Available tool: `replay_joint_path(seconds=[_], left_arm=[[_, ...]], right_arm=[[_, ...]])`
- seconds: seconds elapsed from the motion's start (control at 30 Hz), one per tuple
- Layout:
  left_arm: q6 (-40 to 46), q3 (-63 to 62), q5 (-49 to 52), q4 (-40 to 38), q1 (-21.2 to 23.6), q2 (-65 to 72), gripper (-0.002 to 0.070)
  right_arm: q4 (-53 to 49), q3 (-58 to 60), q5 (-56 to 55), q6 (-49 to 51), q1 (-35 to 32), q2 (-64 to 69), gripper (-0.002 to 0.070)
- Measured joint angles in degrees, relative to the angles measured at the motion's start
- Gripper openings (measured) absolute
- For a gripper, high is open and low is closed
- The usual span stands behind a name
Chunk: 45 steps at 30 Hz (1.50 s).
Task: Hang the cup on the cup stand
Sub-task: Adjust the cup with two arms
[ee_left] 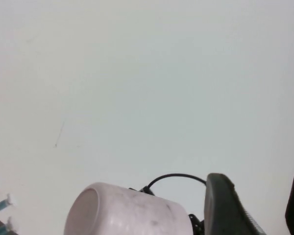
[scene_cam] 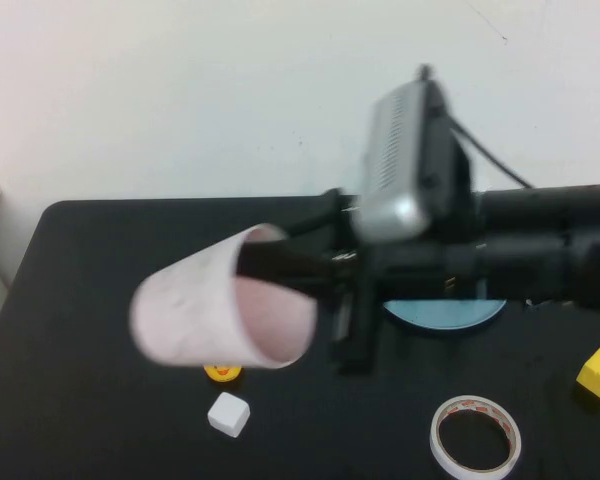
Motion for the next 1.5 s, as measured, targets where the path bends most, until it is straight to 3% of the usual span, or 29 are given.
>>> replay_joint_path(seconds=[0.2, 0.53, 0.6, 0.73, 0.83, 1.0, 1.23, 1.5], left_arm=[[0.0, 0.0, -0.2, -3.3, 0.0, 0.0, 0.0259], [0.0, 0.0, -0.4, -4.1, 0.0, 0.0, 0.0235], [-0.2, 0.0, -0.4, -4.1, 0.0, 0.0, 0.0288], [-7.6, 0.0, 0.0, -4.1, 0.0, 0.1, 0.0572], [-14.5, 0.0, 1.4, -4.1, 0.0, 0.6, 0.0657], [-18.7, 0.0, 3.1, -4.1, 0.0, 2.3, 0.0689], [-20.5, 0.0, 3.7, -4.1, 0.0, 3.7, 0.0692], [-21.6, 0.6, 1.1, -3.7, 0.0, 4.0, 0.0692]], right_arm=[[0.1, -4.4, -8.4, -5.8, 7.0, 0.0, 0.0034], [0.6, -8.1, -8.7, -7.4, 8.0, 0.0, 0.0034], [0.6, -8.4, -7.5, -7.7, 8.0, 0.0, 0.0034], [0.6, -8.8, -7.0, -7.8, 8.1, 0.0, 0.0034], [0.6, -9.4, -6.9, -7.8, 8.3, 0.1, 0.0034], [0.6, -11.6, -8.0, -9.3, 11.0, 0.2, 0.0034], [1.1, -14.0, -14.4, -17.3, 20.1, 2.7, 0.0033], [3.0, -16.0, -20.3, -23.9, 25.5, 5.7, 0.0031]])
